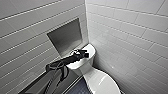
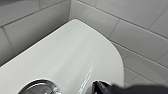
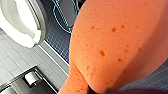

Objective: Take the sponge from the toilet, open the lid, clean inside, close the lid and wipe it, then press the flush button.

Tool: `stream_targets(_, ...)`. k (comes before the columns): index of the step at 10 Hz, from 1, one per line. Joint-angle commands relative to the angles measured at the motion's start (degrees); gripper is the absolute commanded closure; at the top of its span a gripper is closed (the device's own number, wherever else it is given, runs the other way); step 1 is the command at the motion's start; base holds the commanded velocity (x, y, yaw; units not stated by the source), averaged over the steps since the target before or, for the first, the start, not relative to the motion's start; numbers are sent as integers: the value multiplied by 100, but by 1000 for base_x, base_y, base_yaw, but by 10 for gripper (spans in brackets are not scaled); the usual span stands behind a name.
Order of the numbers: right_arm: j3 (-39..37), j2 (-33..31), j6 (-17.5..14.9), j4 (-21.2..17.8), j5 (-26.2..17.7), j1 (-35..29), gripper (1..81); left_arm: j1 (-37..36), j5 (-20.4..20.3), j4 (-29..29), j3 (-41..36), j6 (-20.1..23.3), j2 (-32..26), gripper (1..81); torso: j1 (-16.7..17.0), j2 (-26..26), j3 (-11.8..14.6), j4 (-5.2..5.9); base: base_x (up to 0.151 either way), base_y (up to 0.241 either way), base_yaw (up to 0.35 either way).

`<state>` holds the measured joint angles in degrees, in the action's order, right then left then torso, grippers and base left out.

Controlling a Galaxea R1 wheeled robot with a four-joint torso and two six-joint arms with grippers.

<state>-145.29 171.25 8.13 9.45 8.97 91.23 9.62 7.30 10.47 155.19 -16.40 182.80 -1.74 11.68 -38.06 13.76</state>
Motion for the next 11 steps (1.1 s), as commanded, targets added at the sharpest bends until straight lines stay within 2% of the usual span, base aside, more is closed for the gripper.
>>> stream_targets(1,98,105,-22,127,-458,163,811,-1027,44,-10,108,-4,220,811,0,0,0,0,0,0,0)
stream_targets(11,89,113,-22,119,-458,163,811,-993,61,16,223,-13,161,811,0,0,0,0,0,0,0)
